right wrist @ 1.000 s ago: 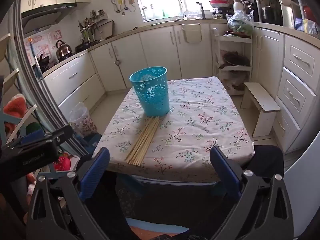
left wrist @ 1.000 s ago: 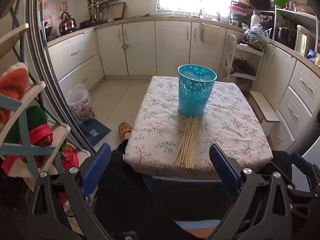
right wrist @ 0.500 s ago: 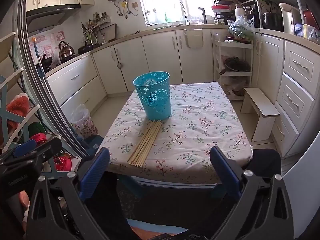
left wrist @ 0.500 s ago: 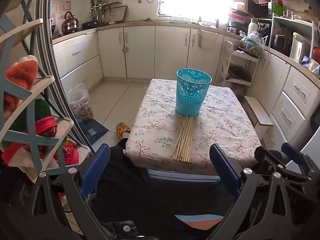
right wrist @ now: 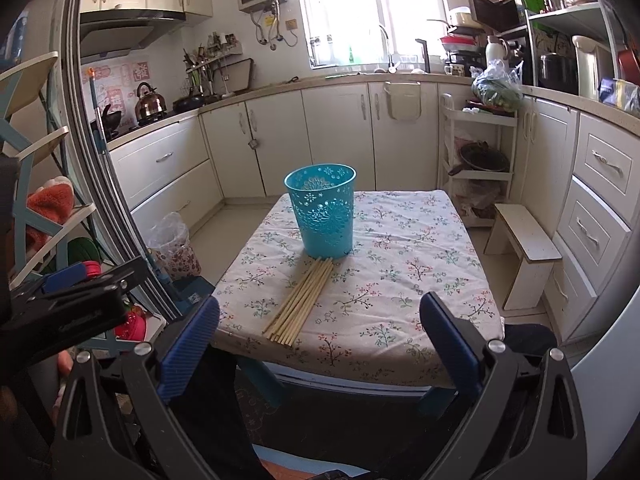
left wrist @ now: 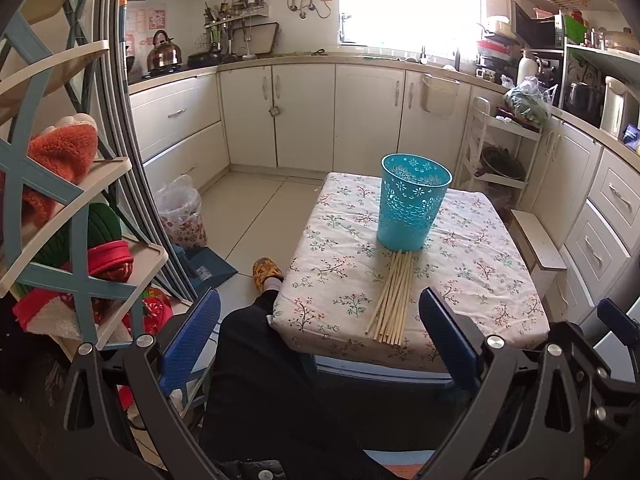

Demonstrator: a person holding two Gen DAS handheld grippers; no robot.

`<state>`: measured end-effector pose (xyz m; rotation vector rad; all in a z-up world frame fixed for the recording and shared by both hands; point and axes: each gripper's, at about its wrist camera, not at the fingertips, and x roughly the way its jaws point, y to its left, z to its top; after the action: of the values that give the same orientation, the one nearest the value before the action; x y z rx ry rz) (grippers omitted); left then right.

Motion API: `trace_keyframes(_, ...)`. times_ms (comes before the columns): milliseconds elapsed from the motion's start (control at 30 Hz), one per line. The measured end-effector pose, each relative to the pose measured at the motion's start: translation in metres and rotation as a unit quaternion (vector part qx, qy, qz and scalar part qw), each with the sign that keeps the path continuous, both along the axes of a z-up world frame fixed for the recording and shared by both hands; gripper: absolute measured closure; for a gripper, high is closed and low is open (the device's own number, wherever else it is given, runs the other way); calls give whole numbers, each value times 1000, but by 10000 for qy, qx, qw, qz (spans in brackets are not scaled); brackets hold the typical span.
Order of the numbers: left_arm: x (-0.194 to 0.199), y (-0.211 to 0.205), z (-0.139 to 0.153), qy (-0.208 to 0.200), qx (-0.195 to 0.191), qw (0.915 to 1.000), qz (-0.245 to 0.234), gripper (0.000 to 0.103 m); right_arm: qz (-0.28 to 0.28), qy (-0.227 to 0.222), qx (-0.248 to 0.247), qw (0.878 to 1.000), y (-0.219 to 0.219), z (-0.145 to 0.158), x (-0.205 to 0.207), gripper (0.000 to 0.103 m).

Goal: Organize utensils

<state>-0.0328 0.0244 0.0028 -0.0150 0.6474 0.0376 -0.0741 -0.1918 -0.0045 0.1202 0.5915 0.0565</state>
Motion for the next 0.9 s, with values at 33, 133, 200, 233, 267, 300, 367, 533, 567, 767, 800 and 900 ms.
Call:
trace_keyframes(33,1,0,-1,11,-17,10000,-1,7,4,8,-2,10000,-1,-1,0,7)
trace_keyframes(133,1,-2,-2,22,-30,10000,-16,7,-9,49,53,10000,-3,-4,1,7)
trace_keyframes(200,1,-2,-3,26,-39,10000,-17,7,-22,56,78,10000,-5,-5,1,7)
trace_keyframes(233,1,-2,-3,22,-40,10000,-15,7,-20,49,81,10000,-6,-5,0,7)
trace_keyframes(267,1,-2,-3,22,-41,10000,-12,7,-13,41,82,10000,-5,-5,0,7)
trace_keyframes(300,1,-2,-3,29,-44,10000,-12,7,-8,37,81,10000,-5,-5,0,7)
trace_keyframes(367,0,-3,-3,34,-42,10000,-18,7,10,33,85,10000,-4,-5,0,7)
trace_keyframes(533,0,-3,-3,37,-54,10000,-30,7,24,27,89,10000,-3,-5,-1,7)
trace_keyframes(567,0,-4,-3,39,-55,10000,-32,7,26,19,91,10000,-3,-5,-1,7)
trace_keyframes(767,-2,-5,-2,12,-91,9999,-48,7,61,8,93,9999,0,-5,-1,7)
trace_keyframes(800,-2,-5,-2,14,-93,9999,-50,7,66,16,98,9999,-1,-6,-1,7)
trace_keyframes(900,-2,-5,-2,26,-110,9999,-59,7,70,37,109,9999,-1,-7,-1,7)
